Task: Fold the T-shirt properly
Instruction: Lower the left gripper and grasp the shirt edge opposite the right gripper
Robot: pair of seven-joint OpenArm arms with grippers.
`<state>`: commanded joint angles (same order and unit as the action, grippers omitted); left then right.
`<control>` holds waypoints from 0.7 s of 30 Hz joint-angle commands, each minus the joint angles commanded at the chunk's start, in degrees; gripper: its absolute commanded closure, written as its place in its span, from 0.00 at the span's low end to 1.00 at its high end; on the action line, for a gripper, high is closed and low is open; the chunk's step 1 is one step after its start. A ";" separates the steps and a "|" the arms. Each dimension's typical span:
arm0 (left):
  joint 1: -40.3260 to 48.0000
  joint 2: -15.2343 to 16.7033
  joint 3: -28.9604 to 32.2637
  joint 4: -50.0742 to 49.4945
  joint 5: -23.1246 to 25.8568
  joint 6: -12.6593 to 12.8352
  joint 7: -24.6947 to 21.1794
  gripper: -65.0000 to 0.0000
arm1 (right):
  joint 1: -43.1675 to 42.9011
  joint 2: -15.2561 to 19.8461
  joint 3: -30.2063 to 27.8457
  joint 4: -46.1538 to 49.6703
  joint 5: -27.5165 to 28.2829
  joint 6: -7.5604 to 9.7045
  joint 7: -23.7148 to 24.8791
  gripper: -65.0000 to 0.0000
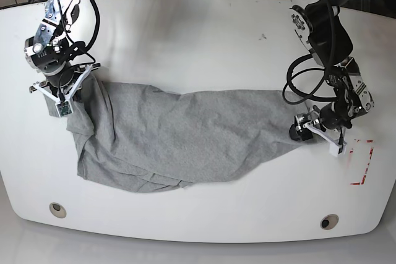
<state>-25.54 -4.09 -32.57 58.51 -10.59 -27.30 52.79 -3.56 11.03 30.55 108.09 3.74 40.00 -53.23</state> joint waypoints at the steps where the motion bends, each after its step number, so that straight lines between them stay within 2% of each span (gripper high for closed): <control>1: 0.00 0.35 0.53 0.09 0.00 0.09 0.00 0.21 | 0.00 0.00 0.00 0.00 0.00 0.00 0.00 1.00; 2: 0.09 0.44 0.88 0.18 0.00 0.09 0.00 0.24 | 0.00 0.00 0.00 0.00 0.00 0.00 0.00 1.00; 4: 0.09 0.53 1.32 0.26 0.00 0.09 0.00 0.35 | 0.00 0.00 0.00 0.00 0.00 0.00 0.00 1.00; 5: 0.09 0.62 1.32 0.18 0.00 0.09 0.00 0.47 | 0.00 -0.09 0.00 0.00 0.00 0.00 0.00 1.00; 6: 0.09 0.62 1.32 0.09 0.00 0.09 -0.09 0.54 | 0.00 -0.09 0.00 0.00 0.00 0.00 0.00 1.00; 8: -0.09 0.62 1.32 0.00 0.00 0.26 -0.35 0.79 | 0.00 -0.09 0.00 0.00 0.00 0.00 0.00 1.00; 9: -0.09 0.70 1.32 0.00 0.00 0.35 -0.53 0.86 | 0.00 -0.09 0.00 0.00 0.00 0.00 0.00 1.00; 10: -0.09 0.70 1.49 0.00 0.00 0.35 -0.97 0.97 | 0.00 -0.09 0.00 0.00 0.00 0.00 0.00 1.00; 11: -0.09 0.70 1.58 0.00 0.09 0.35 -1.32 1.00 | 0.00 -0.09 0.00 0.00 0.00 0.00 0.00 1.00; 21: 0.18 0.79 1.32 0.53 -0.09 0.18 -2.46 1.00 | 0.70 -0.18 0.00 0.09 0.09 0.00 0.00 1.00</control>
<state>-25.36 -3.30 -31.25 59.03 -10.68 -27.12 50.33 -2.86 10.86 30.55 108.18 3.82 40.00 -53.23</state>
